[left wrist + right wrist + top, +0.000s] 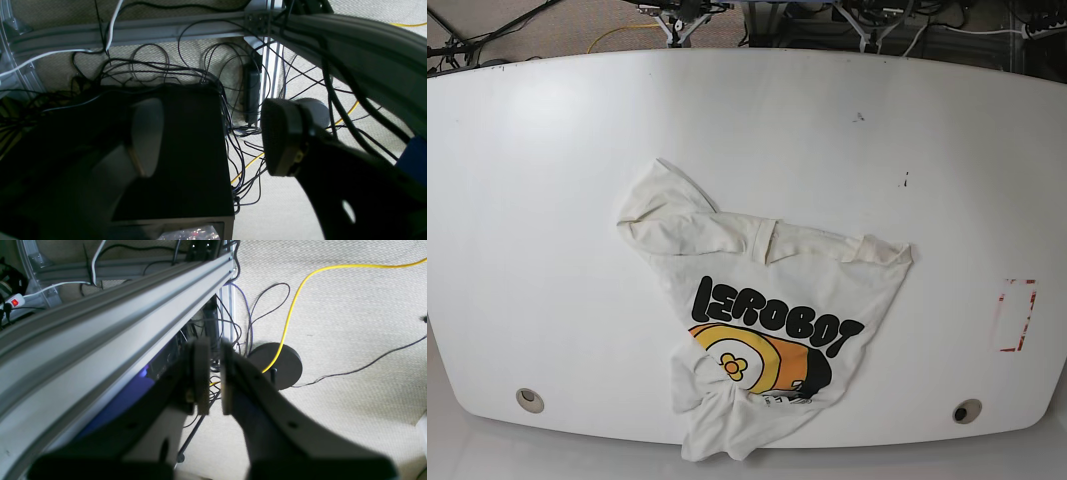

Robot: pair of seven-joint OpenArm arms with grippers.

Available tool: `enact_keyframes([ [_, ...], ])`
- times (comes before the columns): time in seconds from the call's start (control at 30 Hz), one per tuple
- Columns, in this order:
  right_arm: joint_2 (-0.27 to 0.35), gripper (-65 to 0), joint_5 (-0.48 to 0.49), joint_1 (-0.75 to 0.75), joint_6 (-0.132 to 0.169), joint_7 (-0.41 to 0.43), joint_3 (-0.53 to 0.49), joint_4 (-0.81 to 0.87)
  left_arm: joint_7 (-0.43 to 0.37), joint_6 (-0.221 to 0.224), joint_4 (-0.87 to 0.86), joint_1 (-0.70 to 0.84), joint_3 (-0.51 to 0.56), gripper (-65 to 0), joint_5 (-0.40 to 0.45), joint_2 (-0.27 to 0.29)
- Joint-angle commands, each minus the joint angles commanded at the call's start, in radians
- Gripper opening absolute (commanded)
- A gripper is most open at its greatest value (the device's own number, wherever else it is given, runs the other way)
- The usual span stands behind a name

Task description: Fold the T-shirt properly

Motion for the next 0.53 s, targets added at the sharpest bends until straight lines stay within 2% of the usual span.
enact_keyframes([
  [0.13,0.000,-59.8,0.000,-0.023,-0.002,0.000,0.002,0.003,0.000,0.046,0.000,0.017,0.002,-22.5,0.000,0.000],
  [0.53,0.000,-59.8,0.000,-0.043,-0.002,0.000,0.000,0.005,0.000,0.046,-0.003,0.023,0.003,-22.5,0.003,0.000],
])
